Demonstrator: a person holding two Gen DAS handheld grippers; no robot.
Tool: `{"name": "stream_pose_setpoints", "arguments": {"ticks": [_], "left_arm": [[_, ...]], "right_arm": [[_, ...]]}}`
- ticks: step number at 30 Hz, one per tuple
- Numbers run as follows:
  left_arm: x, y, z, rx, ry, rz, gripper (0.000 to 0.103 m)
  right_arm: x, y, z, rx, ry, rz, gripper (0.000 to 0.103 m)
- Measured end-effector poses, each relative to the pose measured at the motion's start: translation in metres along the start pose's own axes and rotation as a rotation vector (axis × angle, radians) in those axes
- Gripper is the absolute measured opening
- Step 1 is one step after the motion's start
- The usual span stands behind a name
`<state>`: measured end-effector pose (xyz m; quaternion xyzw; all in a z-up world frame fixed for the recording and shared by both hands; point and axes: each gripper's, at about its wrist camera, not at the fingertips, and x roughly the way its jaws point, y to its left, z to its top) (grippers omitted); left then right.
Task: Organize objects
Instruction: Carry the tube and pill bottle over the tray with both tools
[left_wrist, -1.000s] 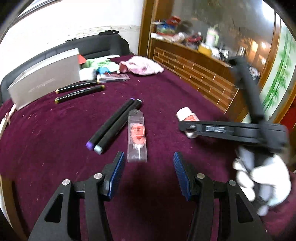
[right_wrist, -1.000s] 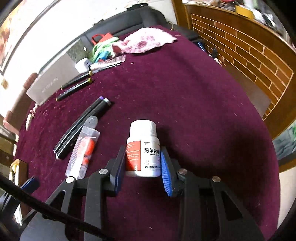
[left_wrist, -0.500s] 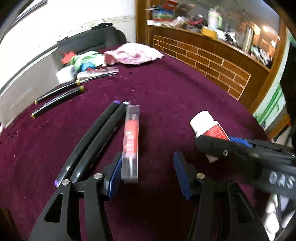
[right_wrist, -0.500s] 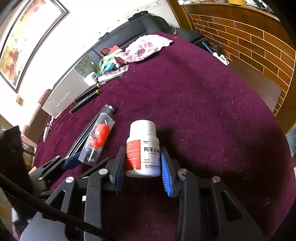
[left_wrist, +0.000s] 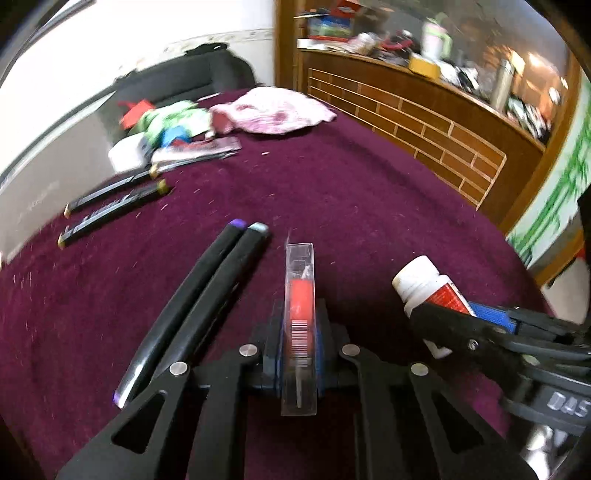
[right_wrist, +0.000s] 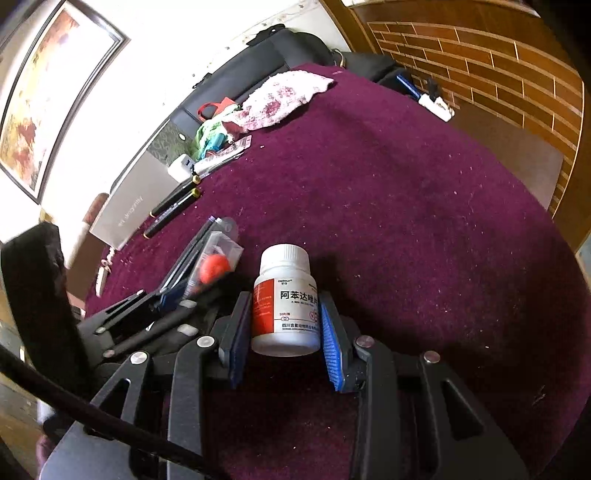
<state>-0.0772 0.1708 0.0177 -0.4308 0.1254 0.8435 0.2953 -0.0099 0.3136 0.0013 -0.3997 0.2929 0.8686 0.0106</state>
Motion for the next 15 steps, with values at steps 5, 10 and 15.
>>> {"name": "stream_pose_setpoints", "arguments": {"ticks": [5, 10, 15], "left_arm": [[-0.035, 0.014, -0.016, -0.067, -0.039, -0.03, 0.01], [-0.095, 0.017, -0.044, -0.109, -0.099, -0.082, 0.01], [-0.16, 0.021, -0.085, -0.123, -0.162, -0.065, 0.01]], "right_arm": [[0.0, -0.001, 0.0, 0.0, -0.011, 0.001, 0.032], [0.001, 0.002, -0.002, -0.027, -0.025, -0.018, 0.032], [0.002, 0.004, -0.002, -0.05, -0.04, -0.028, 0.032]]}}
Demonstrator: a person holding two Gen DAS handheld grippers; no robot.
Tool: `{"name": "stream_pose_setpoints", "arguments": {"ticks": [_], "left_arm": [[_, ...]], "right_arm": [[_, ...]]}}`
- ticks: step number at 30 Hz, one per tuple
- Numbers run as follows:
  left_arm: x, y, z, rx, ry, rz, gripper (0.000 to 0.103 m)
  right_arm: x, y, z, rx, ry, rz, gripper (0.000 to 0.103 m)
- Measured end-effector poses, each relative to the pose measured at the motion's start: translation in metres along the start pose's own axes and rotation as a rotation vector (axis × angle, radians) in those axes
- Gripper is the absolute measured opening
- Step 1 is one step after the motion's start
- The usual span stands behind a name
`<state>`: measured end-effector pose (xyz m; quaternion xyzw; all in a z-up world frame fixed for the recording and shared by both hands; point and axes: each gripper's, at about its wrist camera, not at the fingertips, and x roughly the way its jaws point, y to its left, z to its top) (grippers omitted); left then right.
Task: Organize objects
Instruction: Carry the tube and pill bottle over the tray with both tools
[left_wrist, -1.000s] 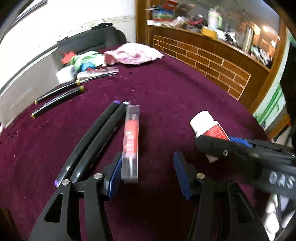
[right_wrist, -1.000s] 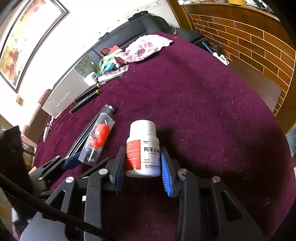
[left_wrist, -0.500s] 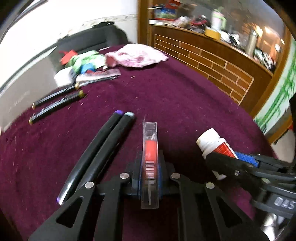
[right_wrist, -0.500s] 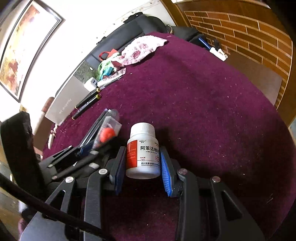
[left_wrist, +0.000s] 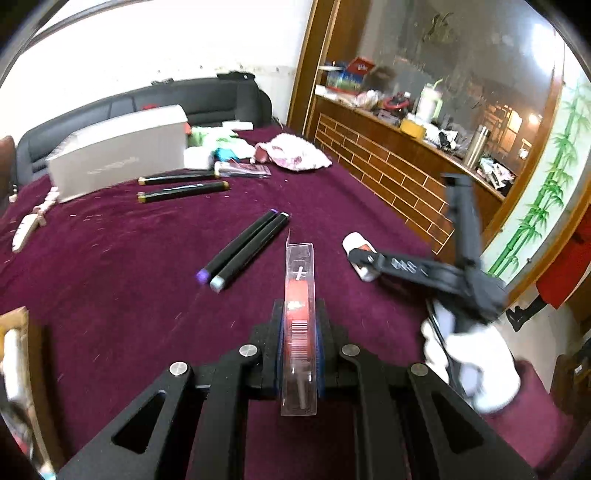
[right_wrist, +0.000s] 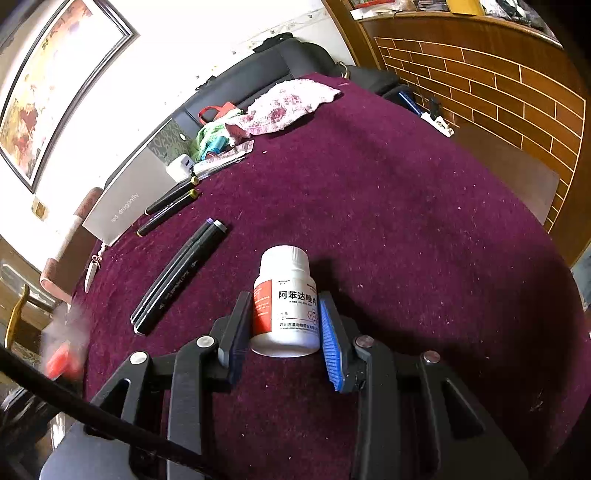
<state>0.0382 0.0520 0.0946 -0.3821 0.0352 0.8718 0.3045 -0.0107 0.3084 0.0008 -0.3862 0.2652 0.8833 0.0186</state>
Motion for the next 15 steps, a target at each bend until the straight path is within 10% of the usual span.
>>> {"name": "stream_pose_setpoints", "arguments": {"ticks": [8, 15], "left_arm": [[-0.101, 0.036, -0.048, -0.08, -0.083, 0.053, 0.01], [-0.172, 0.099, -0.096, -0.212, -0.153, 0.188, 0.01]], "right_arm": [[-0.001, 0.007, -0.001, -0.023, 0.005, -0.038, 0.032], [-0.046, 0.072, -0.03, -0.046, 0.045, 0.154, 0.032]]}}
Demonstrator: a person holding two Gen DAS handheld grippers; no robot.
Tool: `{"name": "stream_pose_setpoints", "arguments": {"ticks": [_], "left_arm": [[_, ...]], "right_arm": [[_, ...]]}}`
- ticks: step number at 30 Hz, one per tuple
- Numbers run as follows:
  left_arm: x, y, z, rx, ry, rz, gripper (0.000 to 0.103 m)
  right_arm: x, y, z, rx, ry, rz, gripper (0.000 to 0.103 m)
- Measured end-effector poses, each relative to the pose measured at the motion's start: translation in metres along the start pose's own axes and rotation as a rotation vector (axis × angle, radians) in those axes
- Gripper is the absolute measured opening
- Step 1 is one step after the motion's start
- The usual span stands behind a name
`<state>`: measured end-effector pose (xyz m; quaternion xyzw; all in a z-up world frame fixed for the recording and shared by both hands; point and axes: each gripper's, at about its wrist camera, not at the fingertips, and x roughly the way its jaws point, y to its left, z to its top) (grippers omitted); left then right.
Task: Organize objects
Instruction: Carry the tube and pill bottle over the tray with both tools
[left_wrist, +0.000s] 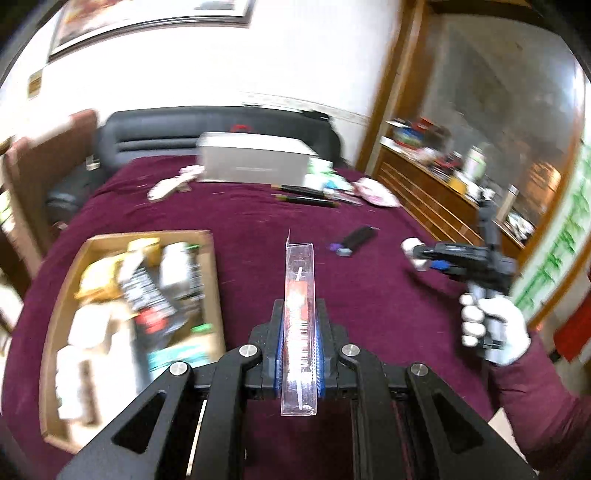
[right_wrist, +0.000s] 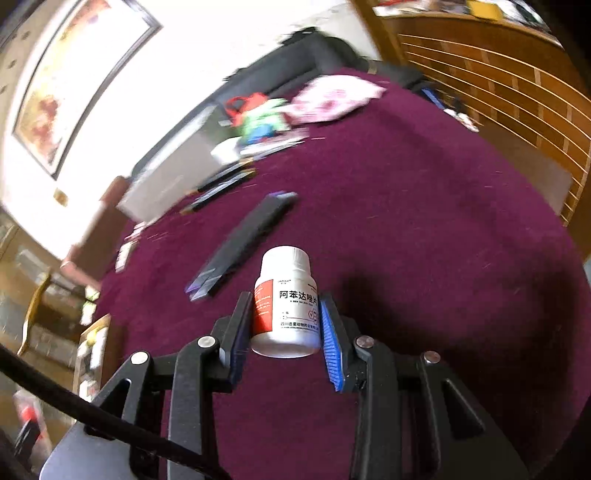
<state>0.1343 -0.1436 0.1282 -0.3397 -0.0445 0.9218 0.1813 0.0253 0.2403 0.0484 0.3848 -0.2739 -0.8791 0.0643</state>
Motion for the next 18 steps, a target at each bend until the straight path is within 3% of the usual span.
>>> {"name": "stream_pose_setpoints", "arguments": {"ticks": [5, 10, 18], "left_arm": [[-0.023, 0.063, -0.022, -0.113, -0.03, 0.106, 0.01], [-0.032, 0.109, -0.04, -0.175, -0.029, 0.196, 0.01], [-0.014, 0.154, -0.06, -0.242, 0.01, 0.212, 0.01]], "right_arm": [[-0.01, 0.081, -0.024, -0.109, 0.027, 0.12, 0.032], [0.005, 0.152, -0.056, -0.199, 0.094, 0.193, 0.033], [0.056, 0.247, -0.122, -0.308, 0.266, 0.263, 0.033]]}}
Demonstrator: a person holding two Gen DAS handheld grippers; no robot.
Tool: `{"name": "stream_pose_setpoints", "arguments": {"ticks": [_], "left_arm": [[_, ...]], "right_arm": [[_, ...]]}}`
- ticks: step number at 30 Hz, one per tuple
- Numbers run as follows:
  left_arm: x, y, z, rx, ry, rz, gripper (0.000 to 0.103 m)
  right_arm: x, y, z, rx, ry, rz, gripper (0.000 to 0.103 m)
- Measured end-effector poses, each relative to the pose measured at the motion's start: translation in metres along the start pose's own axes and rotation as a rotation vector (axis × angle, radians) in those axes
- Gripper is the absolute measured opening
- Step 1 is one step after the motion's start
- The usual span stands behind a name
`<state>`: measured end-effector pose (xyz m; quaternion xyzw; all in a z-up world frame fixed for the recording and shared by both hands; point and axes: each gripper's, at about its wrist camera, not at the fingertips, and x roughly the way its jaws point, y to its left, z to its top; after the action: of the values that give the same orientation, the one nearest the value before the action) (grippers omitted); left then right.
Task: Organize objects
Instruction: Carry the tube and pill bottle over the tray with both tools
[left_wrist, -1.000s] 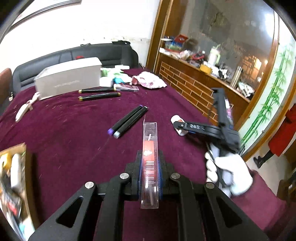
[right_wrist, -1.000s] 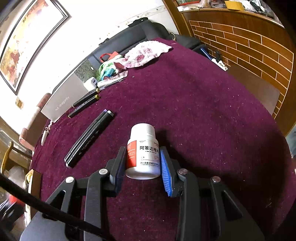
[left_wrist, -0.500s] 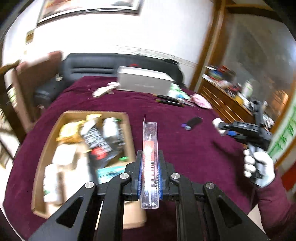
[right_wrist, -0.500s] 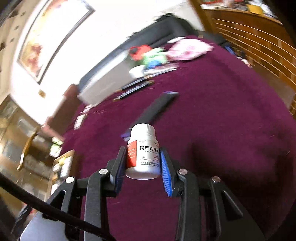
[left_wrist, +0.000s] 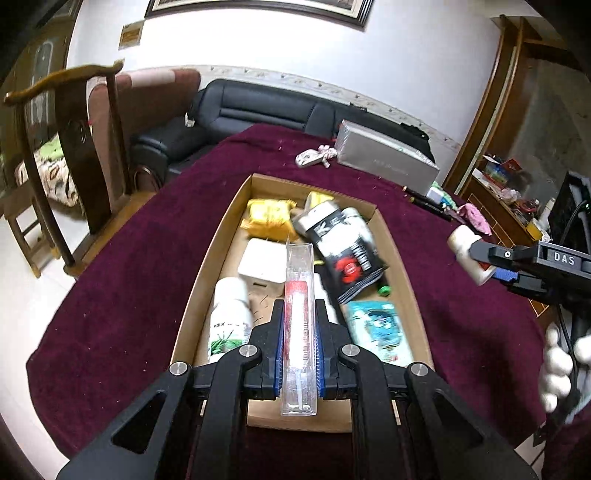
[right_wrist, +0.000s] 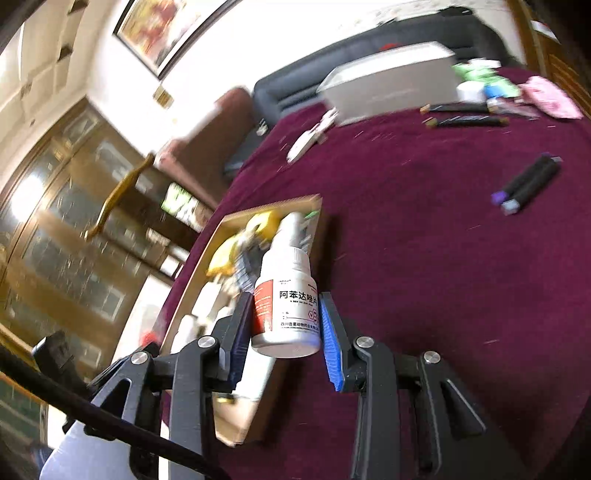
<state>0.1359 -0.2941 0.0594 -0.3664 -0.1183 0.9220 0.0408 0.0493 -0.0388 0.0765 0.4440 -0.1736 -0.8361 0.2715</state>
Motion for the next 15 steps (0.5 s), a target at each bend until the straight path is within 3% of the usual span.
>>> {"name": "stream_pose_setpoints", "arguments": {"ticks": [8, 15], "left_arm": [[0.022, 0.012, 0.0, 0.002, 0.048, 0.009, 0.01], [0.034, 0.013, 0.003, 0.028, 0.074, 0.02, 0.01]], "right_arm": [[0.06, 0.048, -0.018, -0.069, 0.114, 0.004, 0.033], [0.088, 0.066, -0.023, -0.141, 0.136, -0.107, 0.033]]}}
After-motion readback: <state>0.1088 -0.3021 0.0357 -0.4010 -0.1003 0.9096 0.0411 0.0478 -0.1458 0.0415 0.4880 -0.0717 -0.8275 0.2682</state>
